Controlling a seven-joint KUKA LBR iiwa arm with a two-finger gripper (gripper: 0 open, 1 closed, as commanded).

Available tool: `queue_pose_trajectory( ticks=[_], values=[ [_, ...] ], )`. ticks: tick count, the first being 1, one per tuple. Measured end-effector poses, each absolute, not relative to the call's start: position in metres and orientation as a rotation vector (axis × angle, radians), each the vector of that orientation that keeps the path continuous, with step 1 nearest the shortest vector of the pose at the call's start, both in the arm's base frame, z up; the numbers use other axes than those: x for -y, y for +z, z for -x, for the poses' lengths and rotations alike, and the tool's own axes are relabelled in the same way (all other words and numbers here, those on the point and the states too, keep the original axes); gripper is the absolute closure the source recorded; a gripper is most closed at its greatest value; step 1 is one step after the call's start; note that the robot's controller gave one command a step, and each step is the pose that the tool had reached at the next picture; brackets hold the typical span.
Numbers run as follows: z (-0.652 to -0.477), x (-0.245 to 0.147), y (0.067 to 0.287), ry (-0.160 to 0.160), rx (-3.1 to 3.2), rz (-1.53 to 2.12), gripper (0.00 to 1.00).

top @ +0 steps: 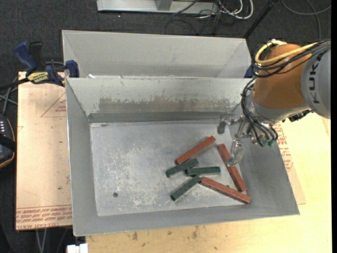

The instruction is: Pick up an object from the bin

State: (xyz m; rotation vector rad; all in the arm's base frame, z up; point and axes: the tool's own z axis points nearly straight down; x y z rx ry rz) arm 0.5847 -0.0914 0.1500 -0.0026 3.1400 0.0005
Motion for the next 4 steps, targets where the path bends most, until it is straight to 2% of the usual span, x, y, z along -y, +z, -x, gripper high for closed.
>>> queue_pose_trajectory(
  ticks=[1,2,3,4],
  values=[
    [-0.585,0.091,0.150,0.000,-3.140,0.003,0.00],
    [-0.560,0.073,0.106,-0.002,-3.132,0.068,0.00],
    [-0.598,0.062,0.081,0.001,-3.132,0.255,0.00],
    [-0.606,0.047,0.083,0.001,-3.123,0.269,0.00]
  ],
)
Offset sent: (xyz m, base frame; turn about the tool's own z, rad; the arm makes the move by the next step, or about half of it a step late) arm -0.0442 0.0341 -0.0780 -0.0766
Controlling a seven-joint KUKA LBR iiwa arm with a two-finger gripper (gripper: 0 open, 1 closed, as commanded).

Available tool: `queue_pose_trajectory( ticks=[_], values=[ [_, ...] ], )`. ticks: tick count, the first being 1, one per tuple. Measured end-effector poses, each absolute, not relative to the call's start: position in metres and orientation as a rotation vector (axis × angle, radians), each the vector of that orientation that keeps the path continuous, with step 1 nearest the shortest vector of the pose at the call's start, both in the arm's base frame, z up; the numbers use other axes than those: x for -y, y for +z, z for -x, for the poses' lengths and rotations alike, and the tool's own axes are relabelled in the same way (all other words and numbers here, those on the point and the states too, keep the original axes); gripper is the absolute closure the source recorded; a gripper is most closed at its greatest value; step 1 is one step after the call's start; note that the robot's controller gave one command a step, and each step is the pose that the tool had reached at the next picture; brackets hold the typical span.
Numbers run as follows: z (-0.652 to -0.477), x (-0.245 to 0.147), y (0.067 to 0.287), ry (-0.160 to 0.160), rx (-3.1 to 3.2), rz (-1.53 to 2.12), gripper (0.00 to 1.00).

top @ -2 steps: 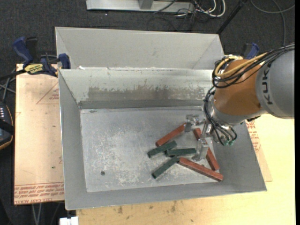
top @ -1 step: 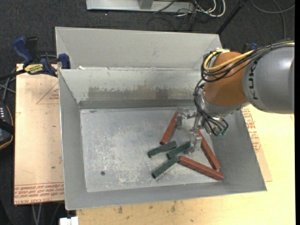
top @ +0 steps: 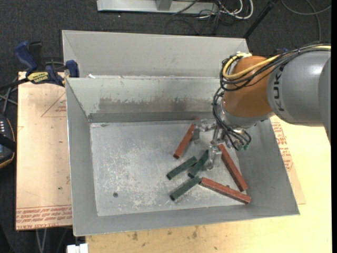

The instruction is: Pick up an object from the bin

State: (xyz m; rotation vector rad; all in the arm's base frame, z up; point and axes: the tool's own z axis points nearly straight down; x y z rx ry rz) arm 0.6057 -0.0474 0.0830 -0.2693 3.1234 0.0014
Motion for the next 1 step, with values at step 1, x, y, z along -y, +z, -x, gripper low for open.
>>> queue_pose_trajectory(
  ticks=[1],
  values=[
    [-0.5938,0.0148,0.0913,0.000,-3.135,0.205,0.00]
  ],
)
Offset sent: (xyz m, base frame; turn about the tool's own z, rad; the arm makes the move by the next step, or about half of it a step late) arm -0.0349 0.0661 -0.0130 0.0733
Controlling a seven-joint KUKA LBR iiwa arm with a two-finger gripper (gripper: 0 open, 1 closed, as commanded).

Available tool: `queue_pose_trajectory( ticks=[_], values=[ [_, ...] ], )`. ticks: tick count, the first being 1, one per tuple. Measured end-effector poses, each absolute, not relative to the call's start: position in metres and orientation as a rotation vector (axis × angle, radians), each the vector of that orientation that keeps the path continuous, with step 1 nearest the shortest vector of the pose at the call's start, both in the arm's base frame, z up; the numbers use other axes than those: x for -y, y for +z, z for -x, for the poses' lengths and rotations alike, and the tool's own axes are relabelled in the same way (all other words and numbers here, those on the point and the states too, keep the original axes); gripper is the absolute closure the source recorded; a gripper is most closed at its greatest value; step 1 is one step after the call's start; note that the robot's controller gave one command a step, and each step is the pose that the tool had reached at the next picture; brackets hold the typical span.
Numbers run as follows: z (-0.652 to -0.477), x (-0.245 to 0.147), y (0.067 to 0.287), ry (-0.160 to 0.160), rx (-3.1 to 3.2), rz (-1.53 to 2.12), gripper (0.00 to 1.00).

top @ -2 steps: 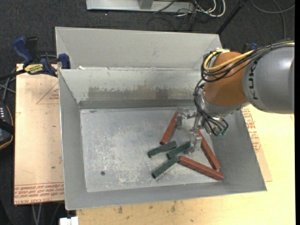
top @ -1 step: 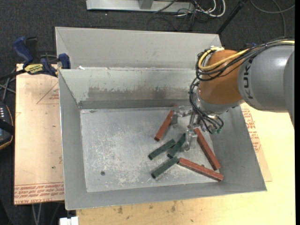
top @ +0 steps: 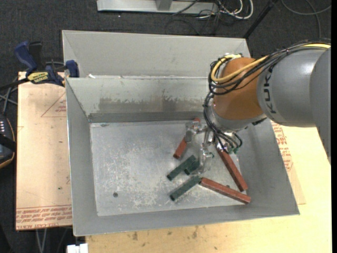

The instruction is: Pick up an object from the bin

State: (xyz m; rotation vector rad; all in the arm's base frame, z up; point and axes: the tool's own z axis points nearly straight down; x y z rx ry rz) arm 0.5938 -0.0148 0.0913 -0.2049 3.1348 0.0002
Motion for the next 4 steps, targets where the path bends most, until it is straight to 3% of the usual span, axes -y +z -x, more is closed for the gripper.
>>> queue_pose_trajectory(
  ticks=[1,2,3,4],
  values=[
    [-0.575,-0.020,0.075,0.002,-3.125,0.156,1.00],
    [-0.575,-0.020,0.075,0.002,-3.125,0.156,1.00],
    [-0.602,-0.035,0.223,0.001,-3.131,0.187,1.00],
    [-0.602,-0.035,0.222,0.001,-3.132,0.187,1.00]
  ],
)
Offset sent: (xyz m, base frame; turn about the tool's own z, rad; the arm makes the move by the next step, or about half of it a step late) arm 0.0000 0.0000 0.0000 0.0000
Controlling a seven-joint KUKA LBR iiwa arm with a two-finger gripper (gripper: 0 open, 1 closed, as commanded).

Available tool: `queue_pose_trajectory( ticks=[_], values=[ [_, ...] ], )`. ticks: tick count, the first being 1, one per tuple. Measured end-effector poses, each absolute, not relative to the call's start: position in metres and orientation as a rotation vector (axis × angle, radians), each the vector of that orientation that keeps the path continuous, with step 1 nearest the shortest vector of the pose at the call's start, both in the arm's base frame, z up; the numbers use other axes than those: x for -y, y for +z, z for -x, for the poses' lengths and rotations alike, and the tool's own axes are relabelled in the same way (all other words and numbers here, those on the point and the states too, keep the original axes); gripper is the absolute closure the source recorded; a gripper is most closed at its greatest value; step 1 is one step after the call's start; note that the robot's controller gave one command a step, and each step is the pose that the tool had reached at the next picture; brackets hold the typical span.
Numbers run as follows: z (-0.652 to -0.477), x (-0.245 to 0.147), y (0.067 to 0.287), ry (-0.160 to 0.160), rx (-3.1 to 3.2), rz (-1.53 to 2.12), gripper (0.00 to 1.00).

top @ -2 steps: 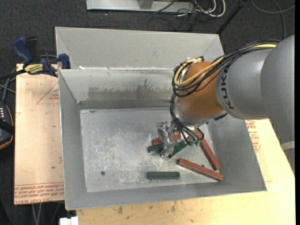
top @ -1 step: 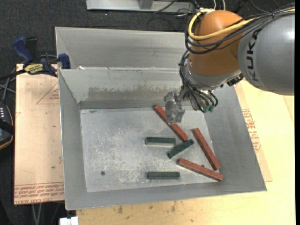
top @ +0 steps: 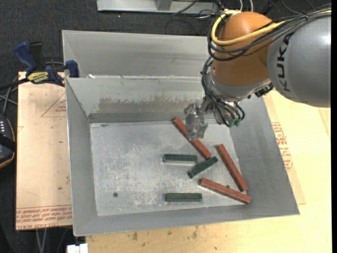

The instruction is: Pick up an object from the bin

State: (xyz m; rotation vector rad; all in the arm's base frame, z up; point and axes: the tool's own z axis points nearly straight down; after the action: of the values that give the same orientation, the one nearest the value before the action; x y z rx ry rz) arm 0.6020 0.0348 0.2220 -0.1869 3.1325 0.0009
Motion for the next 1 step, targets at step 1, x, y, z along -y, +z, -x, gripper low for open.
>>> queue_pose_trajectory(
  ticks=[1],
  values=[
    [-0.6066,0.0125,0.1807,0.001,-3.140,0.063,0.00]
  ],
)
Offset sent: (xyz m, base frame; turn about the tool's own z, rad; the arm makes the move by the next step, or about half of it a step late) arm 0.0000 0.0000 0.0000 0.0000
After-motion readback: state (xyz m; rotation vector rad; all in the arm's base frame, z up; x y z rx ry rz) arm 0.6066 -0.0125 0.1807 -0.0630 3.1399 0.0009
